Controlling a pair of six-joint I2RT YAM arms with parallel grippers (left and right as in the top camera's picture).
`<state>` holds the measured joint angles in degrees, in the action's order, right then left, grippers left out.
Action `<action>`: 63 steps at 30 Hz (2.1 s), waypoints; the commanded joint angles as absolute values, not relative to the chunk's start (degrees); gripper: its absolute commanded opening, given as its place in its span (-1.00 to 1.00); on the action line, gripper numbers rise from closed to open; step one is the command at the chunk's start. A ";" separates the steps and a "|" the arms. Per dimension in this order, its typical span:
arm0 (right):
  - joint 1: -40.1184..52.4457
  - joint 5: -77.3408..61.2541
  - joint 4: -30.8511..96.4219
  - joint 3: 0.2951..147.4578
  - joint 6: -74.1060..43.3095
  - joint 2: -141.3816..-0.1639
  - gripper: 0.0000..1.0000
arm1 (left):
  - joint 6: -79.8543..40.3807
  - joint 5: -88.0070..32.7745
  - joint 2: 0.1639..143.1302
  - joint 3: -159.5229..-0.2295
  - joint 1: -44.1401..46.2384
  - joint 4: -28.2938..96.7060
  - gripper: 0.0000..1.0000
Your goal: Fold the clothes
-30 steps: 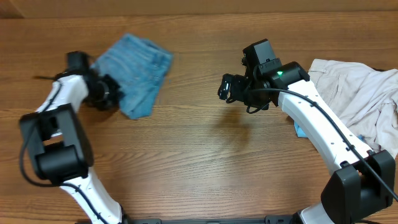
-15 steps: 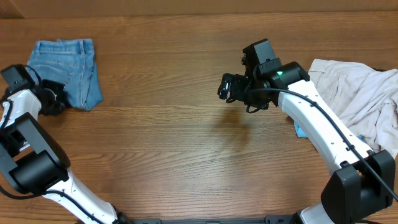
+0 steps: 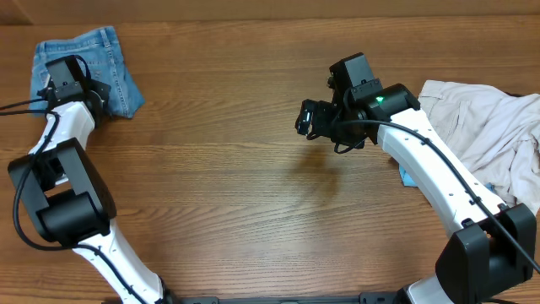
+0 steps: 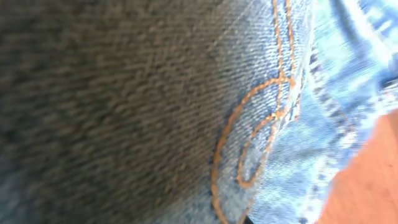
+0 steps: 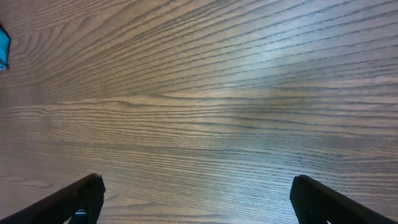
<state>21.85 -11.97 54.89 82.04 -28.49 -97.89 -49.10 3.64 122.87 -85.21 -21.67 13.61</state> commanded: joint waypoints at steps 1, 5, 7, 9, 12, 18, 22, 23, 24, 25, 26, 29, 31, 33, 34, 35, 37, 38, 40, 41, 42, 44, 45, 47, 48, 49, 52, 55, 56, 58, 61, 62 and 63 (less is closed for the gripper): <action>21.78 -11.55 54.57 81.69 -28.64 -97.95 1.00 | -46.41 -1.02 129.58 -86.80 -22.81 12.34 -0.92; 21.78 -11.57 53.63 81.69 -28.67 -97.95 1.00 | -44.05 -2.13 131.57 -86.96 -23.38 9.69 -0.92; 21.78 -11.55 53.65 81.69 -28.64 -97.95 1.00 | -42.41 0.89 131.57 -87.57 -23.59 9.04 -0.92; 21.78 -11.57 54.17 81.69 -28.67 -97.95 1.00 | -37.76 7.79 131.66 -87.61 -23.59 7.25 -0.92; 21.78 -11.55 54.68 81.69 -28.67 -98.00 1.00 | -37.67 8.32 132.57 -87.61 -24.43 5.67 -0.92; 21.78 -11.57 54.61 81.69 -28.67 -98.02 1.00 | -36.14 11.18 133.84 -87.61 -25.89 3.53 -0.92; 21.78 -11.57 54.98 81.69 -28.67 -98.02 1.00 | -34.61 13.65 133.84 -87.61 -26.83 3.09 -0.90; 21.78 -11.57 54.61 81.69 -28.67 -98.02 1.00 | -34.46 13.58 133.84 -87.61 -26.87 2.87 -0.75; 21.78 -11.57 54.46 81.69 -28.67 -98.02 1.00 | -34.22 13.47 133.84 -87.61 -26.87 2.70 -0.71; 21.78 -11.57 54.52 81.69 -28.67 -98.02 1.00 | -34.13 12.88 133.84 -87.61 -26.79 2.52 -0.71; 21.78 -11.57 54.54 81.69 -28.69 -98.02 1.00 | -32.36 10.28 133.84 -87.61 -26.63 1.96 -0.71; 22.00 -11.60 54.57 81.69 -28.67 -98.02 1.00 | -28.64 0.56 133.84 -87.61 -26.57 0.10 -0.92; 22.37 -11.57 54.59 81.69 -28.67 -98.02 1.00 | -26.33 -0.80 133.84 -87.61 -26.55 0.16 -0.92; 22.76 -11.55 54.54 81.69 -28.67 -98.02 1.00 | -23.68 -4.73 133.84 -87.61 -26.55 0.14 -0.92; 22.81 -11.57 54.54 81.69 -28.67 -98.02 1.00 | -23.05 -6.28 133.84 -87.61 -26.55 0.12 -0.92; 22.81 -11.57 54.57 81.69 -28.67 -98.02 1.00 | -22.13 -7.57 133.84 -87.61 -26.55 0.14 -0.92; 22.81 -11.57 54.57 81.69 -28.67 -98.02 1.00 | -19.09 -10.00 133.84 -87.61 -26.55 1.69 -0.92; 22.81 -11.57 54.57 81.69 -28.67 -98.02 1.00 | -18.94 -10.02 133.84 -87.61 -26.55 2.50 -0.84; 22.81 -11.57 54.54 81.69 -28.67 -98.02 1.00 | -18.85 -10.00 133.82 -87.61 -26.68 4.16 -0.26; 22.81 -11.57 54.57 81.69 -28.67 -98.02 1.00 | -18.83 -10.02 133.82 -87.61 -26.70 4.91 0.08; 22.81 -11.57 54.57 81.69 -28.67 -98.02 1.00 | -18.85 -10.11 133.75 -87.66 -26.70 6.00 0.67; 22.81 -11.60 55.05 81.69 -28.67 -98.02 1.00 | -19.97 -10.00 132.90 -87.66 -26.72 8.91 0.96; 22.81 -11.60 55.48 81.69 -28.67 -98.02 1.00 | -21.08 -9.78 132.22 -87.68 -26.72 10.07 1.00; 22.81 -11.60 56.27 81.69 -28.64 -98.02 1.00 | -24.16 -6.61 129.82 -87.68 -26.72 13.98 1.00; 22.81 -11.57 56.77 81.69 -28.64 -98.02 1.00 | -24.49 -5.19 128.46 -87.70 -26.72 15.90 1.00; 22.81 -11.57 57.08 81.69 -28.62 -98.02 1.00 | -24.49 -3.70 126.89 -87.70 -26.72 17.74 1.00; 22.81 -11.60 57.23 81.69 -28.42 -98.02 1.00 | -24.47 -0.84 119.20 -87.70 -26.72 23.81 1.00; 22.81 -11.60 57.91 81.69 -28.25 -98.02 1.00 | -24.91 -0.84 111.59 -87.70 -26.72 27.40 1.00; 22.81 -11.60 58.22 81.69 -28.05 -98.02 1.00 | -24.91 -0.89 108.90 -87.70 -26.72 27.70 1.00; 22.81 -11.60 58.83 81.69 -28.01 -98.02 1.00 | -24.86 -0.84 105.16 -87.70 -26.72 26.24 0.89; 22.81 -11.60 59.40 81.69 -28.01 -98.02 1.00 | -24.86 1.13 105.49 -87.70 -26.76 20.27 -0.78; 22.81 -11.60 59.61 81.69 -28.01 -98.02 1.00 | -24.82 3.05 106.65 -87.70 -26.76 19.20 -0.92; 22.81 -11.57 59.79 81.69 -28.01 -98.02 1.00 | -24.51 4.95 108.22 -87.70 -26.76 18.26 -0.92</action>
